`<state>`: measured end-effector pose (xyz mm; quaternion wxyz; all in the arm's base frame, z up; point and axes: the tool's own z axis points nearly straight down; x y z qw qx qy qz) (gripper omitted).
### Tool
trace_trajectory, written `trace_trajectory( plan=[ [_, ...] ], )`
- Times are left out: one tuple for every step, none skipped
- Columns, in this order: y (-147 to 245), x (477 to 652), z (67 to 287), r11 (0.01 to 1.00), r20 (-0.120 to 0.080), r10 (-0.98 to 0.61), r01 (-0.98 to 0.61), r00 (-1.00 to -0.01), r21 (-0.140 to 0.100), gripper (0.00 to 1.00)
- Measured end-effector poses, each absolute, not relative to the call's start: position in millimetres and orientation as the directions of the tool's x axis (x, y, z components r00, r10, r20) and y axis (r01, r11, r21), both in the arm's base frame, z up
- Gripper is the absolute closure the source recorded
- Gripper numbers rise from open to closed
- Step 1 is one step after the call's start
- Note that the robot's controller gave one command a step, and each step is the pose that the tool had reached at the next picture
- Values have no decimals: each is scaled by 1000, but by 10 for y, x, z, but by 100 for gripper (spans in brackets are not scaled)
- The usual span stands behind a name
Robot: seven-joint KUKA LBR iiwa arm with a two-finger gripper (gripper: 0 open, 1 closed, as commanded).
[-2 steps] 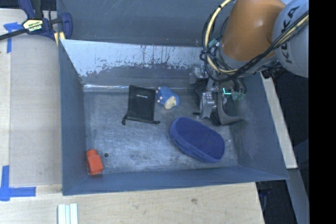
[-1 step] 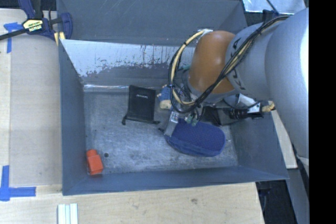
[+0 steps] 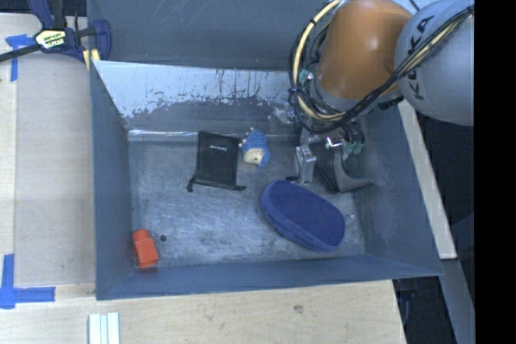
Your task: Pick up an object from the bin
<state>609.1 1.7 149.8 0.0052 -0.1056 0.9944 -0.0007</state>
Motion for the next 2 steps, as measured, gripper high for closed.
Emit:
trace_trajectory(
  plan=[
    [375, 6278, 727, 986, -20, -165, -165, -986, -2, 0],
    [365, 6309, 807, 987, -29, -164, -164, -986, -2, 100]
  ],
)
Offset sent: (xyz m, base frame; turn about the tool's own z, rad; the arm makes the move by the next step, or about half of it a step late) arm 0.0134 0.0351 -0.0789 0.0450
